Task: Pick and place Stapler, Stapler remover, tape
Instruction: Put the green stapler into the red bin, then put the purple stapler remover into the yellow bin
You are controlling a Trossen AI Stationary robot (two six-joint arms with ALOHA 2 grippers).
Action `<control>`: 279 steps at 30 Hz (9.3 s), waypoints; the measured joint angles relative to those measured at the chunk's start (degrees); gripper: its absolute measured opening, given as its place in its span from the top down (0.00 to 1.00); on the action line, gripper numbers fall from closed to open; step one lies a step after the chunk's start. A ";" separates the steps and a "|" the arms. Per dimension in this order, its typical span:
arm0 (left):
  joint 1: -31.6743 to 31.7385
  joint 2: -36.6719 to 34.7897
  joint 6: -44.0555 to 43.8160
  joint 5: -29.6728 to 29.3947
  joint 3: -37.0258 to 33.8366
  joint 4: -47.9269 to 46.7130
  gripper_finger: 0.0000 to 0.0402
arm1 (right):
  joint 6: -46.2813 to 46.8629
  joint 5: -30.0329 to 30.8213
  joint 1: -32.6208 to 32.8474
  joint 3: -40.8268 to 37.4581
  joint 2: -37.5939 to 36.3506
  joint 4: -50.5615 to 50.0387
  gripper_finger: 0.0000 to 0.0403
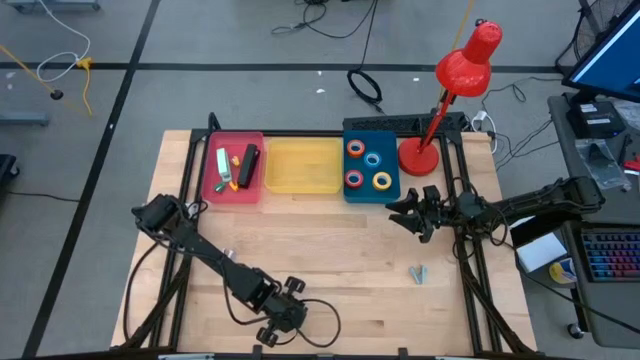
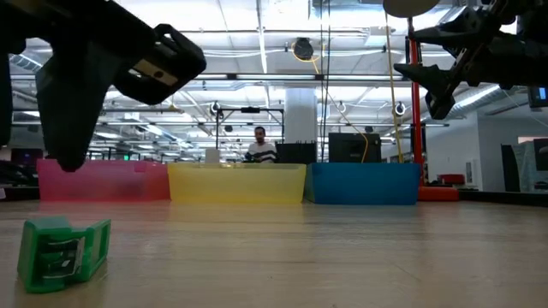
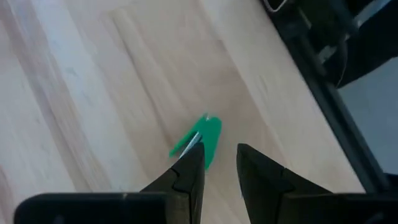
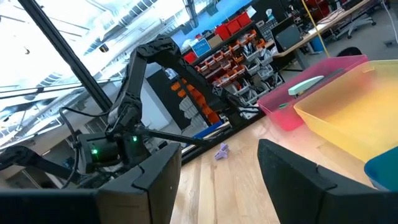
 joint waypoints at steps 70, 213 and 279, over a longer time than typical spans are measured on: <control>18.15 -12.69 -7.15 -29.61 -0.53 -48.78 0.84 | 3.12 3.97 -0.02 -0.04 0.09 1.39 0.49; 10.38 -55.59 -83.99 -4.50 -39.32 -33.76 0.60 | 2.48 -11.91 -5.59 2.67 -3.85 -11.60 0.49; 7.80 -42.20 -103.30 0.51 -42.49 -33.17 0.61 | -4.55 -16.68 -20.90 11.98 -32.86 -53.10 0.49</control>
